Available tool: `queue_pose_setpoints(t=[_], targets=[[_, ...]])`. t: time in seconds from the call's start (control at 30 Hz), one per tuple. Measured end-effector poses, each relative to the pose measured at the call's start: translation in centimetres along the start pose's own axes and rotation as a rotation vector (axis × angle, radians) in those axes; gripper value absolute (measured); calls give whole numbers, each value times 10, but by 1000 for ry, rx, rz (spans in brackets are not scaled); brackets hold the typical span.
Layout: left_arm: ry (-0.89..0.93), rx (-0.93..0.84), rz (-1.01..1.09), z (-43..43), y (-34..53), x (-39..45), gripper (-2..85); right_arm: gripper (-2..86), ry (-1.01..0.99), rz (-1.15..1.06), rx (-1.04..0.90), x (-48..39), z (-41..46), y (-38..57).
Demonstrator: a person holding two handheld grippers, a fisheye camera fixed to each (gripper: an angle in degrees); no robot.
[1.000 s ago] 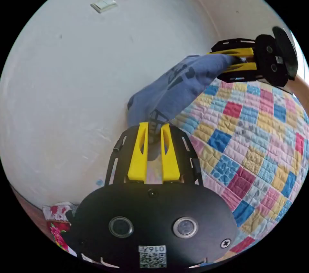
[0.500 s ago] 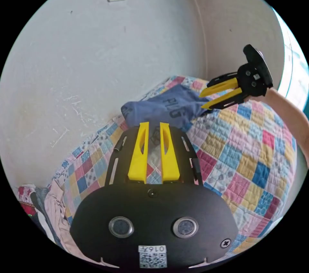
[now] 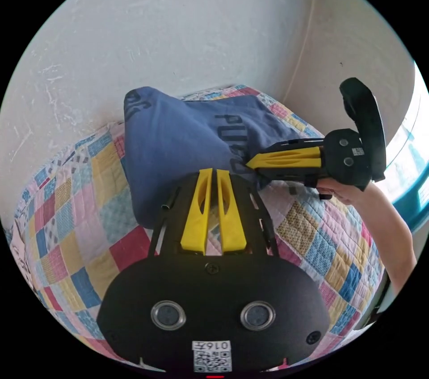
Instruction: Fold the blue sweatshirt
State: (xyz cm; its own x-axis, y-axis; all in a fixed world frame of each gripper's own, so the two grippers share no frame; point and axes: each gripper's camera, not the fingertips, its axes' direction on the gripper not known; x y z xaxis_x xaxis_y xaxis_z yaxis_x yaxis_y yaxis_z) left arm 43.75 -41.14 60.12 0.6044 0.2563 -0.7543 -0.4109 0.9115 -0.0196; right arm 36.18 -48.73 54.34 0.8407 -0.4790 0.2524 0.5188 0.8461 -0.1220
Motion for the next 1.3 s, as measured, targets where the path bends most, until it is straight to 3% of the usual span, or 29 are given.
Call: queue_pose_setpoints(t=[0.13, 0.2, 0.3, 0.4, 0.5, 0.6, 0.73, 0.8, 0.87, 1.07, 1.23, 1.3], targets=[[-107, 57, -13, -34, 7, -24, 68, 50, 79, -119, 48, 9, -30, 18], [-119, 32, -38, -39, 13, -40, 81, 110, 187, -128, -1, 20, -35, 31], [-73, 6, -77, -38, 22, -65, 107, 130, 198, -124, -102, 32, -25, 42], [28, -53, -51, -22, 24, -72, 123, 111, 191, -113, -103, 33, -13, 41], [14, -152, -57, 3, 20, -70, 139, 65, 152, -149, -152, 28, -3, 31], [-150, -145, -53, 4, 22, -65, 110, 31, 269, -218, -210, 25, -3, 24], [-77, -135, -67, -9, 32, -70, 62, 22, 331, -229, -217, 39, -21, 19], [-66, -140, -82, -14, 38, -74, 36, 24, 254, -208, -184, 44, -24, 24], [-84, -142, -106, -21, 44, -78, 42, 30, 152, -194, -273, 42, -8, 31], [-143, -22, -147, -69, 45, -75, 78, 78, 134, -109, -89, 23, -42, 28], [-182, 121, -173, -79, 31, -37, 95, 92, 277, 1, 79, -15, -45, -7], [-206, 101, -175, -68, 32, -29, 97, 89, 307, 91, 104, -31, -29, -19]])
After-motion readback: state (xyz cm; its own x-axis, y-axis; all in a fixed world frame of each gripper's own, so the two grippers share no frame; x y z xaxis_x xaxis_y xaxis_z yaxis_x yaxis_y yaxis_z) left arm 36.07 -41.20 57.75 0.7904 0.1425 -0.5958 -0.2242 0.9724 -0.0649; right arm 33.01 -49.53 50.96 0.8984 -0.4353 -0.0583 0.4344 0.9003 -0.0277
